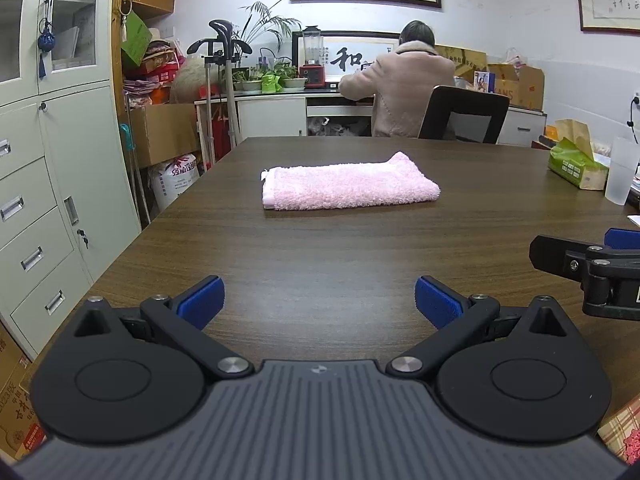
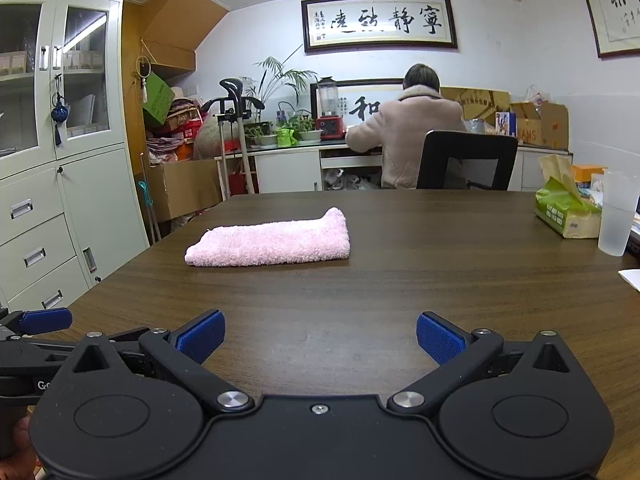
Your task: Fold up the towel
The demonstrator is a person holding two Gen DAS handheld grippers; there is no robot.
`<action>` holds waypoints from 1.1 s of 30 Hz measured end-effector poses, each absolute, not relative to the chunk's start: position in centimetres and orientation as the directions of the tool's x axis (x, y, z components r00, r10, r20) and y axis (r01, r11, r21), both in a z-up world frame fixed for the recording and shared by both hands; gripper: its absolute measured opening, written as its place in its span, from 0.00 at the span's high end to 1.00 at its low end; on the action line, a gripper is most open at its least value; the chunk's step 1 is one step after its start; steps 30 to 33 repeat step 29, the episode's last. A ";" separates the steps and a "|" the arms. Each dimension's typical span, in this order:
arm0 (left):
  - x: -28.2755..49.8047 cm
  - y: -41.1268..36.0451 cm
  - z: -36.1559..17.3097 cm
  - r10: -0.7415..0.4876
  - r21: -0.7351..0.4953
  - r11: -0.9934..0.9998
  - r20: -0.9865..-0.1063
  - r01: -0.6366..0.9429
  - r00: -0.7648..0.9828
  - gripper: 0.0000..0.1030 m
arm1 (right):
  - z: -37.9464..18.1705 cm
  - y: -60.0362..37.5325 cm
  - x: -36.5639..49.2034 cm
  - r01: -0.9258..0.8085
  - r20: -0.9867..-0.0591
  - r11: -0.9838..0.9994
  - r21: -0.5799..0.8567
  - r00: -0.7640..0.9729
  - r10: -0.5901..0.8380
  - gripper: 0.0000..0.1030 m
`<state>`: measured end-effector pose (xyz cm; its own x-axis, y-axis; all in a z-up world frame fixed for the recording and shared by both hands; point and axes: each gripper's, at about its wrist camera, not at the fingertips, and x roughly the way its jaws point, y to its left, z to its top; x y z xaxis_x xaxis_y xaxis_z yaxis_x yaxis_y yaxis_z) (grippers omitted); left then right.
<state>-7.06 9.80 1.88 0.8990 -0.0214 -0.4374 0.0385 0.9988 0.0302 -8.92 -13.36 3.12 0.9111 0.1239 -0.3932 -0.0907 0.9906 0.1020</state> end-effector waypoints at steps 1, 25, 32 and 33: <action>-7.0 9.8 1.9 -0.021 0.029 0.999 -0.437 0.037 0.899 0.00 | 3.1 -13.4 -8.9 -0.092 -0.392 0.991 0.102 0.911 0.125 0.01; -8.3 9.4 4.0 -0.071 0.011 0.997 -0.391 0.082 0.918 0.00 | 3.6 -14.4 -10.0 -0.100 -0.358 0.987 0.126 0.923 0.140 0.01; -8.5 9.3 4.2 -0.083 0.003 0.996 -0.387 0.091 0.918 0.00 | 3.6 -14.5 -10.0 -0.095 -0.356 0.987 0.128 0.925 0.136 0.01; -8.5 9.3 4.2 -0.083 0.003 0.996 -0.387 0.091 0.918 0.00 | 3.6 -14.5 -10.0 -0.095 -0.356 0.987 0.128 0.925 0.136 0.01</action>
